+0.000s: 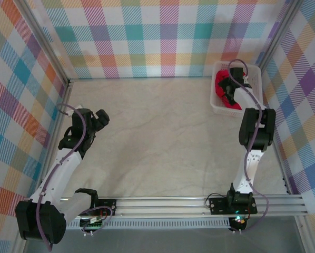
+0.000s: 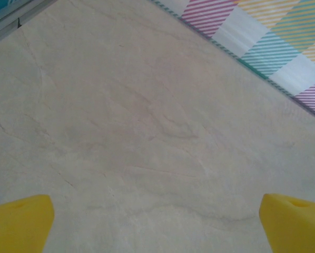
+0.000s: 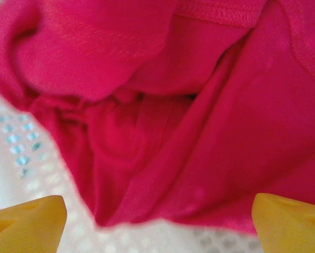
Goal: Fold the inside-out t-shirt
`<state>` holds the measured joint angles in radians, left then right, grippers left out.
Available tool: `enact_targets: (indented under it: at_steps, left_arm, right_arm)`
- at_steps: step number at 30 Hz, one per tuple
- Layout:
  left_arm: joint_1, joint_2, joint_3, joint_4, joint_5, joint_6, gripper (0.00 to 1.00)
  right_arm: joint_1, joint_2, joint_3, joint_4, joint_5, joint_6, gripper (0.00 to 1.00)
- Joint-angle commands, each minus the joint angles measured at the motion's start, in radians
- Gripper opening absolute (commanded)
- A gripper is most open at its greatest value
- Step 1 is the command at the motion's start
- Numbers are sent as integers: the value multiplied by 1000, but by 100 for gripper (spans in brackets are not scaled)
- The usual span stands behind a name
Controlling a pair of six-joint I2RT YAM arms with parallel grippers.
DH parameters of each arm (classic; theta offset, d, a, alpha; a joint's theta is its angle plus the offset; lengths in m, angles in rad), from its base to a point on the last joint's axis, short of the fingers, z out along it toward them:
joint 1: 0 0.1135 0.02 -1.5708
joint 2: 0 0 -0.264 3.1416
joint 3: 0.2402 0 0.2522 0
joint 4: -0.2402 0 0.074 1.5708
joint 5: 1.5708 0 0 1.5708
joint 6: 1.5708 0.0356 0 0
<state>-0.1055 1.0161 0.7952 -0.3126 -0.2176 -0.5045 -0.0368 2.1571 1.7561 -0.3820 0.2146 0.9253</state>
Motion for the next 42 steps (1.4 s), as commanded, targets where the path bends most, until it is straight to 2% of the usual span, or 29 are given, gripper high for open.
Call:
enact_targets:
  at_steps: [1,2,4,6,8,9,15,18,21,23,28,36,42]
  left_arm:
    - [15,12,23,-17,44,-1,100]
    - [15,19,29,-19,63,1,100]
    - [15,28,38,-28,79,-7,100]
    - [15,37,44,-58,33,-57,100]
    - [14,38,39,-53,14,-76,100]
    - [15,37,36,-49,26,-71,100]
    - [14,30,36,-42,225,-67,100]
    - [15,24,47,-84,292,-70,100]
    - [13,6,76,-169,377,-54,99]
    - [13,-22,81,-211,407,-44,99]
    - [13,-110,69,-255,402,-27,99]
    - [12,-168,27,-237,460,-70,99]
    - [12,-166,1,-235,496,-70,99]
  right_arm:
    - [-3,108,152,-122,-32,90,84]
    - [-3,137,191,-143,-32,92,76]
    - [-2,166,230,-161,-21,91,52]
    - [-3,145,218,-156,-3,82,21]
    - [0,80,154,-107,9,61,4]
    - [0,32,96,-69,11,50,0]
    - [37,-227,-177,154,-7,-40,0]
    - [89,-317,-296,241,49,-110,0]
    - [147,-447,-507,437,146,-160,0]
    - [175,-530,-616,547,195,-188,0]
    - [263,-696,-745,647,277,-278,0]
    - [380,-892,-793,662,389,-448,0]
    - [410,-1013,-632,485,413,-470,0]
